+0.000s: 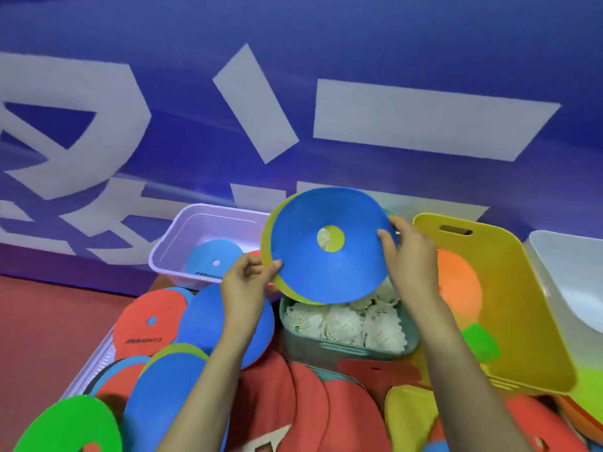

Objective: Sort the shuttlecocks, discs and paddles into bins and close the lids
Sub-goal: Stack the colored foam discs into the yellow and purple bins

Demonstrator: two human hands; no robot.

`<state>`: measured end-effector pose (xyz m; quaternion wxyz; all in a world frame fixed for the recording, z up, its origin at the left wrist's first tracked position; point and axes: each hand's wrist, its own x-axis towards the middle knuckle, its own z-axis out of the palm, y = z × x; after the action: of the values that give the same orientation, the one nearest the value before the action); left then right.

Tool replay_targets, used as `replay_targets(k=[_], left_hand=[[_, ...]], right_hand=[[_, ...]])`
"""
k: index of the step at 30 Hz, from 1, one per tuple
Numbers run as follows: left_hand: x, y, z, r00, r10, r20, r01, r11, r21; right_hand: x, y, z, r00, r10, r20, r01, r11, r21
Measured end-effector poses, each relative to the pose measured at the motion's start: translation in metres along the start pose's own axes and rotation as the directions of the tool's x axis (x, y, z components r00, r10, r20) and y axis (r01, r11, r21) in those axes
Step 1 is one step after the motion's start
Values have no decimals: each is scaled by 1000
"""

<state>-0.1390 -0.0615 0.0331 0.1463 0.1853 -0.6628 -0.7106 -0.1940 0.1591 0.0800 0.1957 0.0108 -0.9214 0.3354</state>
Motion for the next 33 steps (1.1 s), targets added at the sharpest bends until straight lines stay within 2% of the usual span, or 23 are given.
replay_targets(k=[2, 4, 6, 8, 11, 14, 16, 19, 22, 25, 27, 30, 33], left_hand=[[-10, 0, 35, 1000, -8, 14, 8, 1000, 28], [-21, 1, 70, 999, 43, 30, -46, 993, 111], [-36, 0, 106, 988, 137, 71, -150, 958, 243], [-57, 0, 139, 979, 164, 118, -194, 922, 335], [-90, -2, 181, 977, 141, 160, -194, 900, 390], [-111, -7, 214, 980, 86, 182, -163, 872, 462], [-120, -7, 233, 971, 52, 234, -187, 776, 602], [-127, -10, 257, 948, -29, 316, -260, 499, 827], [-128, -21, 274, 929, -136, 345, -272, 384, 883], [-129, -33, 284, 913, -222, 342, -300, 203, 932], [-131, -38, 285, 919, -203, 338, -315, 136, 939], [-137, -38, 281, 924, -102, 370, -353, 153, 923], [-144, -32, 277, 929, -45, 367, -347, 237, 908]], right_hand=[[5, 32, -25, 999, 18, -35, -20, 999, -47], [8, 65, -52, 996, 50, -69, -54, 997, -52], [10, 98, -82, 988, 110, -109, -112, 994, -16], [13, 130, -112, 975, 184, -126, -178, 982, 56], [20, 167, -150, 958, 276, -80, -268, 959, 96], [28, 196, -164, 969, 242, 42, -243, 970, 13], [35, 212, -164, 971, 213, 109, -205, 975, -81], [44, 227, -158, 957, 232, 175, -205, 966, -158], [45, 238, -148, 932, 234, 276, -180, 961, -208], [42, 251, -133, 890, 226, 395, -160, 968, -193], [39, 254, -125, 873, 207, 442, -144, 974, -172], [30, 250, -118, 877, 149, 457, -77, 982, -173], [20, 243, -118, 878, 75, 472, 5, 986, -166]])
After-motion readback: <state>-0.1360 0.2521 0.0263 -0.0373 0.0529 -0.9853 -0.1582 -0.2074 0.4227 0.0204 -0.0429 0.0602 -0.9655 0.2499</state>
